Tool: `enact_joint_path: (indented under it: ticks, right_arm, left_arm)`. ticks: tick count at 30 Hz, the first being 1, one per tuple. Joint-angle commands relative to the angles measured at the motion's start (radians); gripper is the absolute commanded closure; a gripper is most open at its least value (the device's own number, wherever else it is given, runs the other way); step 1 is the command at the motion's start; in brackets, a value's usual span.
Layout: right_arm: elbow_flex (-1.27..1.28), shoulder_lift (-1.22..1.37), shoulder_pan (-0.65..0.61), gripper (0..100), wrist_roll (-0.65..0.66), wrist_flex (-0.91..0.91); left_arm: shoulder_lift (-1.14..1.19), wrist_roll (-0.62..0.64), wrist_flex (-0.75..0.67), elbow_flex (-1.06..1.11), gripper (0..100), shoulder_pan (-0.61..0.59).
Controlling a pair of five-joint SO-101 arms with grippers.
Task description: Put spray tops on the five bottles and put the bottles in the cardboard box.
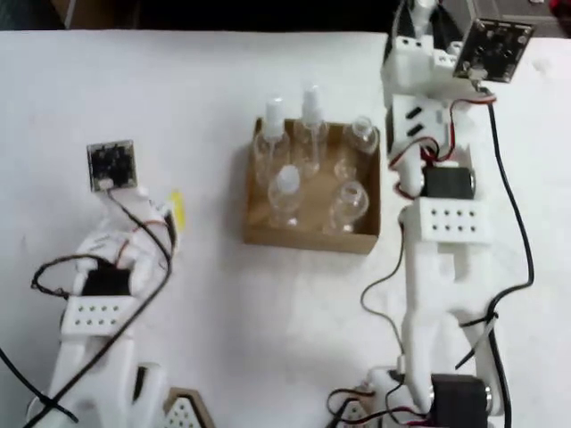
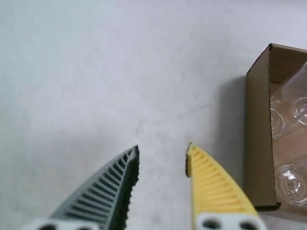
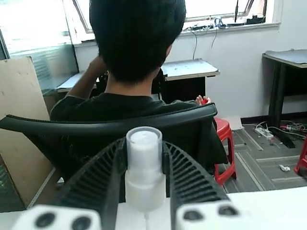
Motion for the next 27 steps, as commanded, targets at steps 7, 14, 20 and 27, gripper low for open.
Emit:
enact_joint_path:
  ticks: [7,14,20,27]
  right_arm:
    - [0.046,-0.002,-0.041,98.1,-0.002,-0.027]
    - [0.058,0.050,-0.031,98.1,-0.002,-0.064]
    - [0.058,0.102,-0.033,98.1,-0.002,-0.065]
    - [0.051,0.074,-0.039,98.1,-0.008,-0.064]
  left_arm:
    - [-0.016,-0.009,-0.017,-0.014,85,0.005]
    - [-0.016,-0.009,-0.017,-0.014,85,0.005]
    - [-0.016,-0.009,-0.017,-0.014,85,0.005]
    - [-0.016,-0.009,-0.017,-0.014,85,0.008]
